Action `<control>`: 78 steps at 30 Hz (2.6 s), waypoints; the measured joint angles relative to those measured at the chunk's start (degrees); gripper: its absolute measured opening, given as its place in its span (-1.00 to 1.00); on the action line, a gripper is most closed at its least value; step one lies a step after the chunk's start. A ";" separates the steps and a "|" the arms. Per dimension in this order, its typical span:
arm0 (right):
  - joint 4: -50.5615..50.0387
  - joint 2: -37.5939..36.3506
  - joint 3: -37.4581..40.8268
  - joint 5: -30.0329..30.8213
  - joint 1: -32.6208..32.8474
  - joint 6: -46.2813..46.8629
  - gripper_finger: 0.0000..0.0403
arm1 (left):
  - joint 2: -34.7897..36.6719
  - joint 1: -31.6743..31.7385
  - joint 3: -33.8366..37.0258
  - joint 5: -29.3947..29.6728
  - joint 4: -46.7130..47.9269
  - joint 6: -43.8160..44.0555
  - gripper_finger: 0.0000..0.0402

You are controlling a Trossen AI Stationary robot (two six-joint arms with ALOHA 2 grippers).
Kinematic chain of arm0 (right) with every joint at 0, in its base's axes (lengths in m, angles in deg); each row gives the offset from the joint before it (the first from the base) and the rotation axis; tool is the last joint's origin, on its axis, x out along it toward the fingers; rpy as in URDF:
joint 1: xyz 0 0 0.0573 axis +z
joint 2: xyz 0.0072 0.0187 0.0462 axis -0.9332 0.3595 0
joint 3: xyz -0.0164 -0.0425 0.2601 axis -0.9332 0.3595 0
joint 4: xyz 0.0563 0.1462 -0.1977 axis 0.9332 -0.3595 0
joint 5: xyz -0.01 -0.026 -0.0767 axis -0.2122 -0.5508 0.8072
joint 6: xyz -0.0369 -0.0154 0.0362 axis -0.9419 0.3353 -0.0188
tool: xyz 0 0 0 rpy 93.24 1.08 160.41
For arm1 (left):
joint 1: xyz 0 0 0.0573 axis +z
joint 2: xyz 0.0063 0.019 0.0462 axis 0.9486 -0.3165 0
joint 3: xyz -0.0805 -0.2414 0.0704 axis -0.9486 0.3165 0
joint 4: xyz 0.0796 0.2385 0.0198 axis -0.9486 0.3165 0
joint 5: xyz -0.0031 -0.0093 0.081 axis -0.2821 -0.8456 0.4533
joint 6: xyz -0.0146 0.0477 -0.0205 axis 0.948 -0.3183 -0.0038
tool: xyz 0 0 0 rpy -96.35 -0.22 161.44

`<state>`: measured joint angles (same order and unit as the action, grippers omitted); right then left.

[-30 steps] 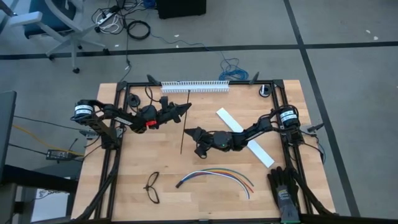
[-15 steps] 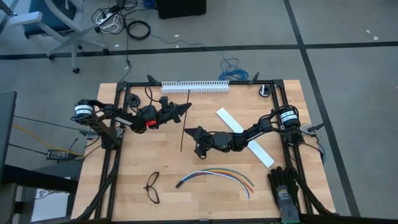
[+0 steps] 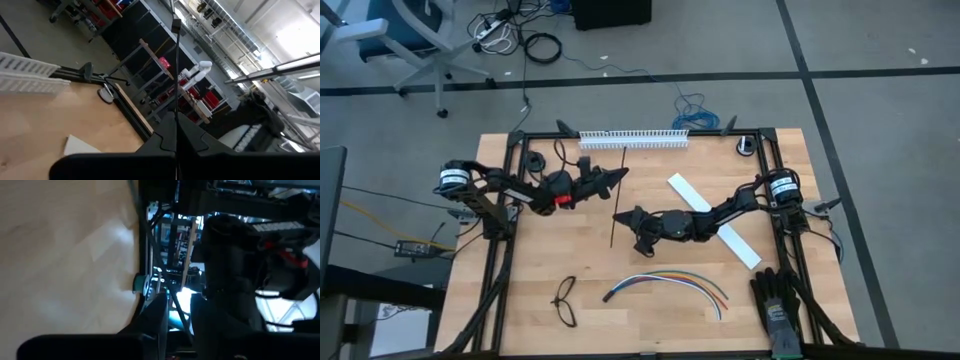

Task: Ziptie cables
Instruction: Wrap the zip tie around the cable wires

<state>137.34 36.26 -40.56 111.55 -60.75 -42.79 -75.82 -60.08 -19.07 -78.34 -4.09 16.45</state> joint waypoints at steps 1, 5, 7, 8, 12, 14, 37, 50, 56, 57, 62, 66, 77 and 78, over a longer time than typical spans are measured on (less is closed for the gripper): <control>0.02 0.00 0.00 -0.04 -0.18 0.86 -0.68 | 0.00 -0.26 0.00 -0.09 -0.17 0.00 -1.00; -0.03 0.00 0.00 -0.02 -0.83 2.40 -0.80 | 0.00 -0.66 0.00 -0.08 -0.40 -0.48 -1.00; -0.04 0.00 0.00 -0.02 -0.85 3.58 -0.88 | 0.00 -0.70 0.00 -0.11 -0.40 -1.36 -1.00; -0.02 0.00 0.00 -0.06 -0.81 4.61 -0.93 | 0.00 -0.70 0.00 -0.11 -0.38 -1.63 -1.00; -0.02 -0.02 0.00 -0.31 -0.81 12.53 -0.98 | 0.00 -0.72 0.00 -0.68 -0.32 -5.34 -1.00; -0.02 -0.02 0.00 -0.48 -0.86 18.10 -0.99 | 0.00 -0.72 -0.01 -2.05 -0.36 -9.16 -1.00; 6.50 -5.39 8.37 -29.84 -8.31 85.36 -1.00 | 0.27 1.97 6.32 -20.56 -11.30 -57.31 -1.00; 11.41 -5.46 8.26 -44.65 -12.30 108.67 -1.00 | 0.28 1.92 6.73 -20.72 -7.43 -72.11 -1.00; 10.64 -5.46 8.26 -47.46 -13.49 113.34 -1.00 | 0.28 1.94 6.73 -20.73 -7.42 -72.52 -1.00; 10.67 -5.46 8.26 -47.65 -13.61 114.07 -1.00 | 0.28 1.94 6.73 -21.18 -7.47 -73.33 -1.00; 10.80 -5.46 8.26 -49.14 -14.07 116.61 -1.00 | 0.28 1.94 6.73 -22.64 -7.48 -75.54 -1.00; 10.75 -5.46 8.26 -50.07 -14.03 118.20 -1.00 | 0.28 1.92 6.73 -22.71 -7.48 -76.66 -1.00; 10.49 -5.46 8.26 -51.16 -14.76 122.73 -1.00 | 0.26 1.94 6.73 -22.66 -7.48 -77.00 -1.00; 10.49 -5.46 8.26 -51.21 -14.75 122.89 -1.00 | 0.26 1.94 6.73 -22.66 -7.48 -77.00 -1.00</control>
<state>147.83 30.79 -32.30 60.33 -75.50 80.10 -75.56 -58.14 -12.34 -101.00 -11.57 -60.55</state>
